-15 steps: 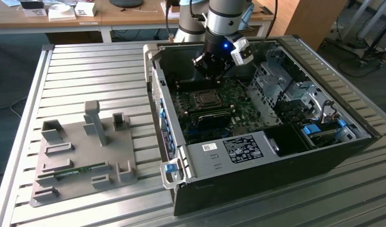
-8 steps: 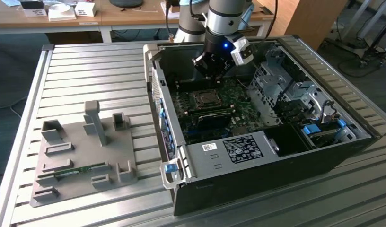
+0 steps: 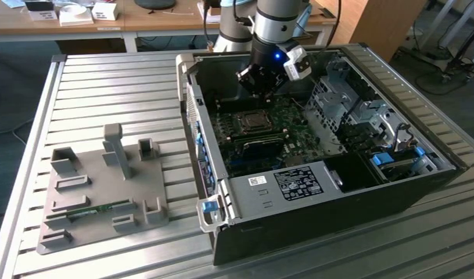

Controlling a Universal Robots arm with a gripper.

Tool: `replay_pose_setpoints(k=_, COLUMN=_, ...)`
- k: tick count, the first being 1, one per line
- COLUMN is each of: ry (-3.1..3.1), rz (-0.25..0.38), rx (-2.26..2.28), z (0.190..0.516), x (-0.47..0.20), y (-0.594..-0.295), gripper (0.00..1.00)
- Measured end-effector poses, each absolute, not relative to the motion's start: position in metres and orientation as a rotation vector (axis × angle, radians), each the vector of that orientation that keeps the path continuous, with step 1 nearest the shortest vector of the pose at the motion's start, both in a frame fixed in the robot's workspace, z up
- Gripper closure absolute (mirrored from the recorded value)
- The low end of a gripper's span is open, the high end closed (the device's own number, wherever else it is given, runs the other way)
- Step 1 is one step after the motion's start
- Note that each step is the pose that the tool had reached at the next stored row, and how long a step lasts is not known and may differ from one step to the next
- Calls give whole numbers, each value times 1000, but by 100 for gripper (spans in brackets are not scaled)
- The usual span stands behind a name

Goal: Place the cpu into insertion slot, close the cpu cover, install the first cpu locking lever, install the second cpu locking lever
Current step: 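Install the second cpu locking lever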

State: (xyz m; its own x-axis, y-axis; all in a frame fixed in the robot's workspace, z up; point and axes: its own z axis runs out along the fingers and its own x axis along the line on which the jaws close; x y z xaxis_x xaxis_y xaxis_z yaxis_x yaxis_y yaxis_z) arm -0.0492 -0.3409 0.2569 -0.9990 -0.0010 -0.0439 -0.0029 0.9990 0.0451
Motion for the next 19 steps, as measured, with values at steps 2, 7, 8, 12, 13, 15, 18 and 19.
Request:
replay_pose_setpoints(k=2, ry=3097, rz=70, rx=-3, z=257, x=-49, y=-344, gripper=90)
replay_pose_setpoints(k=7, ry=3097, rz=70, rx=-3, z=257, x=-49, y=-350, gripper=90)
replay_pose_setpoints(k=8, ry=3097, rz=70, rx=-3, z=257, x=-49, y=-351, gripper=90)
replay_pose_setpoints(k=12, ry=3097, rz=70, rx=-3, z=257, x=-49, y=-355, gripper=90)
replay_pose_setpoints(k=13, ry=3097, rz=70, rx=-3, z=257, x=-49, y=-356, gripper=90)
replay_pose_setpoints(k=15, ry=3097, rz=70, rx=-3, z=257, x=-49, y=-357, gripper=90)
replay_pose_setpoints(k=18, ry=3097, rz=70, rx=-3, z=257, x=-49, y=-357, gripper=90)
replay_pose_setpoints(k=19, ry=3097, rz=70, rx=-3, z=257, x=-49, y=-357, gripper=90)
